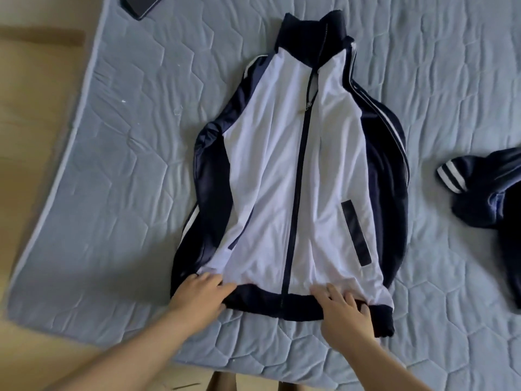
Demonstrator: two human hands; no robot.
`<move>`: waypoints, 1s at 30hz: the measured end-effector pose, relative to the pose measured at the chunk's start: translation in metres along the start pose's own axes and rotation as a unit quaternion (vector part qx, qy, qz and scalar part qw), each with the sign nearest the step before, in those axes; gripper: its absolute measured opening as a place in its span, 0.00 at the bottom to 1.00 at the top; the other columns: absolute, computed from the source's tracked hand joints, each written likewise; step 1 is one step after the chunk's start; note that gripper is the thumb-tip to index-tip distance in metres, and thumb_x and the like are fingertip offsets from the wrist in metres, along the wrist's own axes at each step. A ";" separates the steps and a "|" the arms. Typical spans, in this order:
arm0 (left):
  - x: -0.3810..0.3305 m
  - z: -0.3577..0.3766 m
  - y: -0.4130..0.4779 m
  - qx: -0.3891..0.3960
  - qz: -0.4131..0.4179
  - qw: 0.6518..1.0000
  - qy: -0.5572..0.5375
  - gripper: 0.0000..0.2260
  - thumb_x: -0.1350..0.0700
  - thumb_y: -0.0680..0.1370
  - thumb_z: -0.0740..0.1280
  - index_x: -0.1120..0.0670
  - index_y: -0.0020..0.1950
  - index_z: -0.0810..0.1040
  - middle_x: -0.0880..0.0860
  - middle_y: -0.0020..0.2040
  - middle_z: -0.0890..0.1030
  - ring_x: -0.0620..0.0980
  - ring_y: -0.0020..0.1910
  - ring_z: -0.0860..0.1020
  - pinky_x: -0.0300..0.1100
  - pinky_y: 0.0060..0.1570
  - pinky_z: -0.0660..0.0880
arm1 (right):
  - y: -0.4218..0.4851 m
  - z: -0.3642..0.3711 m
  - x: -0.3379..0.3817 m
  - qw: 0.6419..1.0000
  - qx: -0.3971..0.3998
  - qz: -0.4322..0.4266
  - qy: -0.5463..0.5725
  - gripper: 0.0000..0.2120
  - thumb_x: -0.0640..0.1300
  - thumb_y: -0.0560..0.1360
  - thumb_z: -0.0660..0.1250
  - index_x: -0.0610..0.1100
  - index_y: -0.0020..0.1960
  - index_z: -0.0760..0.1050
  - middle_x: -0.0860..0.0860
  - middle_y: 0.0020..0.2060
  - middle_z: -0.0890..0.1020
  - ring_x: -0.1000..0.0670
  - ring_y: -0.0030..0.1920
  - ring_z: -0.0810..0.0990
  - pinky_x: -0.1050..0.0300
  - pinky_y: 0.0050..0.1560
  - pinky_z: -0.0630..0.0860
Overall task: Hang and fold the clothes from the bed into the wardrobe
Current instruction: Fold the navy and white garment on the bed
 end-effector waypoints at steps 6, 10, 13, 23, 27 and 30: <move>0.054 -0.033 -0.020 -0.198 -0.228 0.953 -0.028 0.23 0.66 0.53 0.78 0.55 0.46 0.83 0.56 0.42 0.80 0.58 0.37 0.78 0.49 0.37 0.75 | 0.009 -0.013 0.046 0.995 -0.014 -0.064 0.071 0.34 0.42 0.73 0.56 0.58 0.75 0.48 0.54 0.76 0.44 0.49 0.75 0.43 0.48 0.72 0.50; 0.099 -0.002 -0.033 -0.156 -0.402 0.874 -0.223 0.36 0.58 0.62 0.78 0.56 0.68 0.69 0.62 0.62 0.71 0.63 0.56 0.73 0.53 0.50 0.72 | 0.017 -0.018 0.076 0.992 -0.041 -0.082 0.084 0.32 0.42 0.74 0.57 0.56 0.74 0.49 0.52 0.76 0.46 0.49 0.75 0.46 0.49 0.71 0.55; 0.107 0.042 -0.028 -0.074 -0.463 0.743 -0.477 0.38 0.54 0.69 0.74 0.52 0.74 0.57 0.51 0.64 0.68 0.51 0.58 0.71 0.35 0.51 0.67 | 0.020 -0.016 0.090 0.991 -0.038 -0.083 0.102 0.32 0.43 0.75 0.57 0.57 0.75 0.49 0.52 0.76 0.47 0.49 0.75 0.49 0.50 0.69 0.60; 0.164 -0.008 -0.053 -0.293 -0.539 0.642 -0.461 0.12 0.67 0.76 0.57 0.55 0.55 0.75 0.57 0.49 0.79 0.58 0.48 0.75 0.43 0.45 0.68 | 0.014 -0.034 0.115 0.974 -0.070 -0.064 0.205 0.28 0.43 0.76 0.58 0.54 0.74 0.54 0.54 0.73 0.58 0.48 0.67 0.66 0.49 0.64 0.68; 0.168 -0.067 -0.058 -0.353 -0.432 0.783 -0.273 0.14 0.71 0.71 0.63 0.60 0.54 0.77 0.60 0.49 0.78 0.61 0.47 0.76 0.46 0.41 0.69 | 0.013 -0.054 0.138 0.967 -0.091 -0.076 0.227 0.26 0.43 0.77 0.57 0.52 0.73 0.56 0.55 0.71 0.62 0.49 0.60 0.73 0.51 0.55 0.74; 0.157 -0.034 -0.036 -0.120 -0.356 0.892 -0.250 0.07 0.55 0.76 0.66 0.54 0.52 0.80 0.52 0.49 0.81 0.57 0.51 0.78 0.49 0.49 0.72 | 0.014 -0.062 0.149 0.964 -0.086 -0.082 0.237 0.25 0.43 0.77 0.57 0.52 0.73 0.57 0.54 0.71 0.62 0.48 0.59 0.74 0.48 0.55 0.76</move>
Point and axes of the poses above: each hand's wrist, its own y-axis towards the middle knuckle, its own z-axis out of the palm, x = y × z, the point moved 9 cm from there along y, towards the middle knuckle
